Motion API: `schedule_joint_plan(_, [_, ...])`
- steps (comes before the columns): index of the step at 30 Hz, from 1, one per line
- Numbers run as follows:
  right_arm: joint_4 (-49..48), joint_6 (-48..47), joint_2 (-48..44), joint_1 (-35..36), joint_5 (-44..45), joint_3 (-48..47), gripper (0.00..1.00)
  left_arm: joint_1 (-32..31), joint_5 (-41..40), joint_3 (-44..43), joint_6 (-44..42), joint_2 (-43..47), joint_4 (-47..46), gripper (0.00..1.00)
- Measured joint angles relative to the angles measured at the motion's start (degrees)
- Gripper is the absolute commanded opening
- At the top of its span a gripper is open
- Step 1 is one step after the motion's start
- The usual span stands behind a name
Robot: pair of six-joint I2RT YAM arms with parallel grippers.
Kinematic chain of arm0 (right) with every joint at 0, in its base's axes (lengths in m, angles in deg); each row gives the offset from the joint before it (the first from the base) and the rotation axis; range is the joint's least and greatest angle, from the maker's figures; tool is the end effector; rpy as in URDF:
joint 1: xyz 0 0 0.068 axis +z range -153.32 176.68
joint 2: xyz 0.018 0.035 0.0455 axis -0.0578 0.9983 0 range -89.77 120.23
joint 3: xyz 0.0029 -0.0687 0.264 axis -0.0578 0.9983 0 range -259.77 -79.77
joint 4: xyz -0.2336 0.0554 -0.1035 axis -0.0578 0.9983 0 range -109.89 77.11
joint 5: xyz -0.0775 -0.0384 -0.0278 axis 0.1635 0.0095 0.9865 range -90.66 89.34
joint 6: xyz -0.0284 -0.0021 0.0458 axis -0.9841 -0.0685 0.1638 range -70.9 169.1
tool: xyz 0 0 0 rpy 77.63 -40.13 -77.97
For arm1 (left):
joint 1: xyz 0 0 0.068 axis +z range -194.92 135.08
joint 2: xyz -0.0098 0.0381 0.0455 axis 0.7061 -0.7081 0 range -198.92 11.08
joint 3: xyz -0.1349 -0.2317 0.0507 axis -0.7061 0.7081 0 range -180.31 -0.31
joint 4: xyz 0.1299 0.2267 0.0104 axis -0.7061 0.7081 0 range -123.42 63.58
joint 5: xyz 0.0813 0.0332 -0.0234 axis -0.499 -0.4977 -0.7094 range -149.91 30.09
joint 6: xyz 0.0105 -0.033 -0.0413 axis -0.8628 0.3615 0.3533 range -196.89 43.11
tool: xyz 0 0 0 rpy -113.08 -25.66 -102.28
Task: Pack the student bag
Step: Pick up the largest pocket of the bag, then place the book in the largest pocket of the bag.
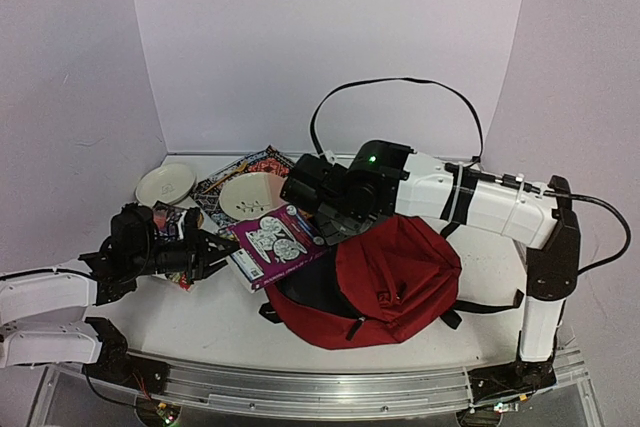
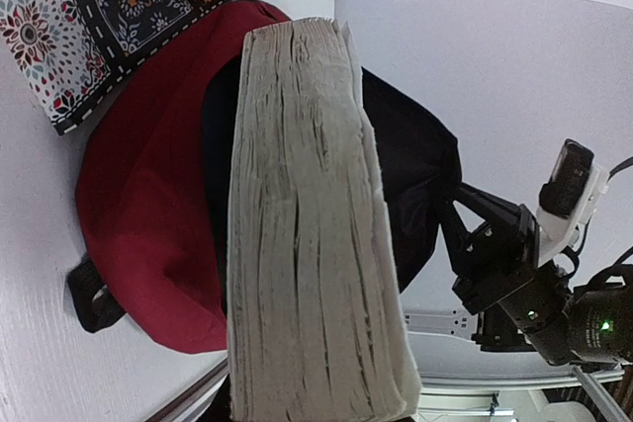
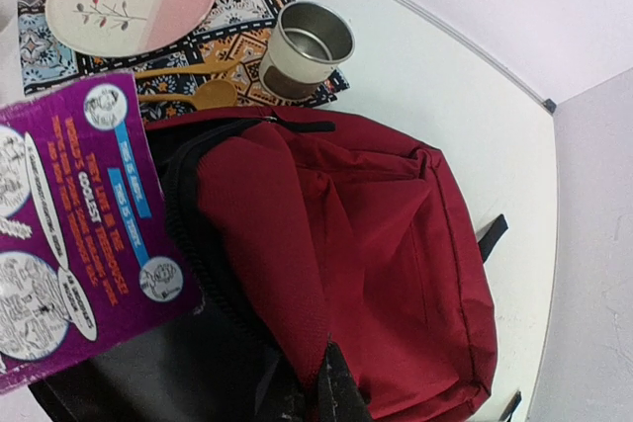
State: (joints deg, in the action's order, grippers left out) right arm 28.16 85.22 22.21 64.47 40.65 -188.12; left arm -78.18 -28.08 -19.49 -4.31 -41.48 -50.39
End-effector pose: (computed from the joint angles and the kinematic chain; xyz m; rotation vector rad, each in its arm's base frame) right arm 0.1841 0.3887 0.3237 -0.3205 2.1791 0.0902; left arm 0.1544 -0.1237 0.2090 -0.2964 2.2150 -1.6799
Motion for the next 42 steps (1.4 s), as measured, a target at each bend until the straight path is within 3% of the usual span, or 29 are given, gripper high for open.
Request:
schedule_joint_plan(9, [-7.32, -1.95, -5.42, 0.02, 0.97, 4.20, 0.00, -0.14, 3.68, 0.06, 0.98, -1.29, 0.93, 0.00])
schedule_joint_plan(15, [-13.29, -3.79, -10.27, 0.02, -0.78, 10.07, 0.00, -3.46, 3.61, -0.21, 0.90, -6.29, 1.02, 0.00])
schedule_joint_plan(21, [-17.37, -5.16, -11.51, 0.02, -2.94, 12.24, 0.00, -9.50, 1.69, -4.22, 0.50, -11.88, 2.17, 0.00])
schedule_joint_plan(29, [-21.02, -5.94, -11.62, 0.00, -5.10, 14.36, 0.00, -13.05, -1.91, -13.23, -0.63, -18.05, 1.39, 0.00])
schedule_joint_plan(42, [-23.94, -6.28, -13.34, 0.01, -6.56, 16.36, 0.00, -19.32, -11.28, -19.28, 0.34, -33.99, -4.00, 0.00])
